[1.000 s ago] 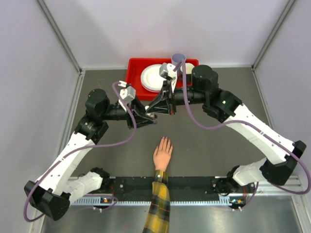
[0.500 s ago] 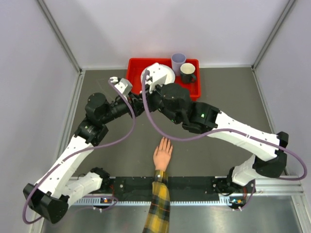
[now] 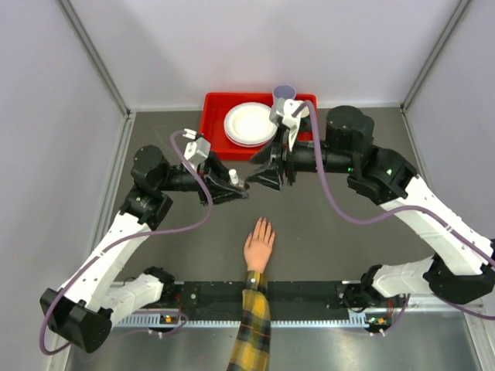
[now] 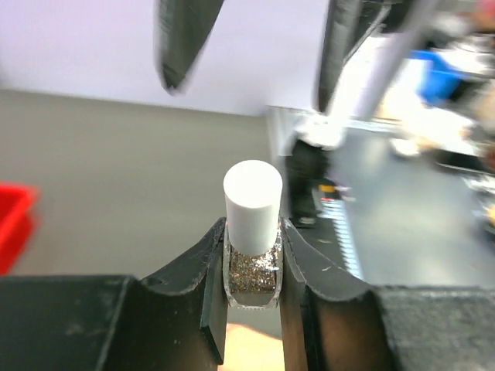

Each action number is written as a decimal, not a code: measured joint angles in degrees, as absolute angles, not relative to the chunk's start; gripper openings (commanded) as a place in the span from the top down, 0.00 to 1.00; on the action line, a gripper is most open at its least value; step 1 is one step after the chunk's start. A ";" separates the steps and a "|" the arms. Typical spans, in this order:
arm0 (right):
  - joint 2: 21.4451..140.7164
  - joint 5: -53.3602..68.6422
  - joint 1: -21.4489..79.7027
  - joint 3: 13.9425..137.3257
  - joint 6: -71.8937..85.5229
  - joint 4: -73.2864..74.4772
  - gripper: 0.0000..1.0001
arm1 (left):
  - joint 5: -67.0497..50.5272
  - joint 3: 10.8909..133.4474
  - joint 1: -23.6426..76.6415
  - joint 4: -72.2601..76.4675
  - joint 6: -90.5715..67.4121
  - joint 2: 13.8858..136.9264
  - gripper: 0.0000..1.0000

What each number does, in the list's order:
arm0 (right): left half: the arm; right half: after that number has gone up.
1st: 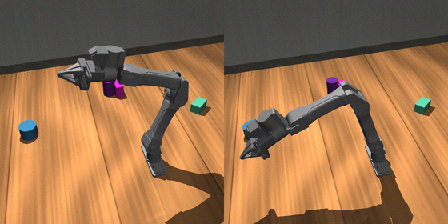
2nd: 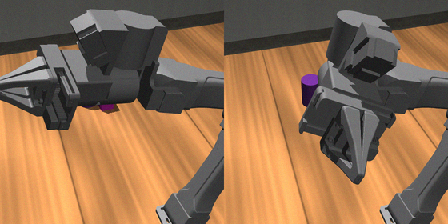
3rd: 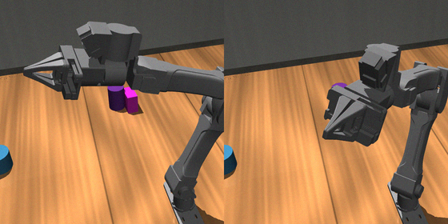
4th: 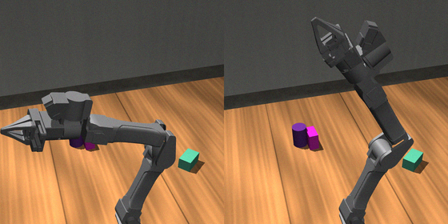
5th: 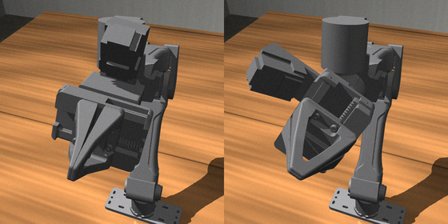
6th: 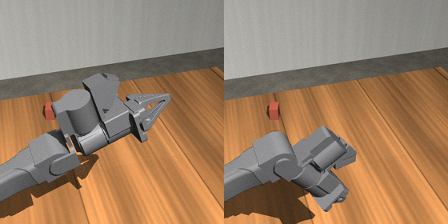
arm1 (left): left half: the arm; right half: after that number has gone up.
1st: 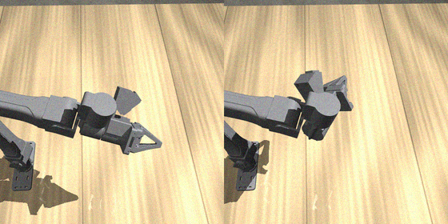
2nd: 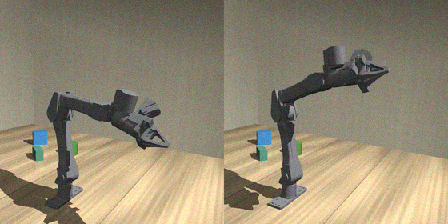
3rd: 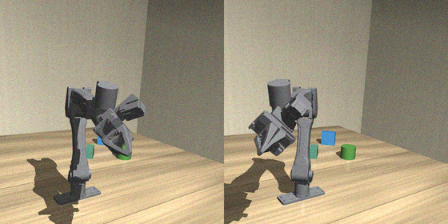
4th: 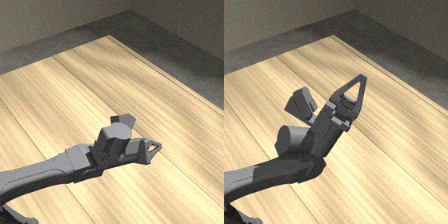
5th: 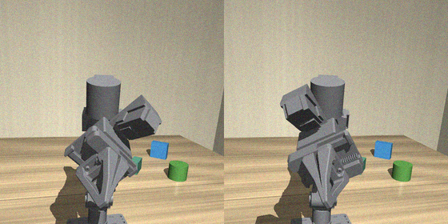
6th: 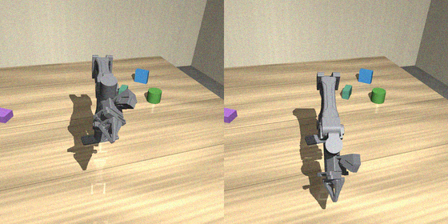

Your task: Paint the nails

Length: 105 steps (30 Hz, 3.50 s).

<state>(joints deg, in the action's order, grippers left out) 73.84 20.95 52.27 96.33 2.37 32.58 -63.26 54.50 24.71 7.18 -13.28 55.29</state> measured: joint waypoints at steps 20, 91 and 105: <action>80.18 51.27 50.76 94.63 1.61 25.28 0.57 | -80.18 55.16 25.08 16.91 -25.80 57.52 1.00; 78.72 49.63 47.57 89.78 10.37 17.06 0.69 | -76.53 56.49 25.10 18.11 -26.35 58.39 1.00; 79.42 42.06 47.09 91.11 9.37 15.97 1.00 | -62.02 60.23 25.08 3.90 -17.58 58.37 1.00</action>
<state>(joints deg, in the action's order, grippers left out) 79.42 42.06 47.09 91.11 9.37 15.97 -62.02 60.23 25.08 3.90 -17.58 58.37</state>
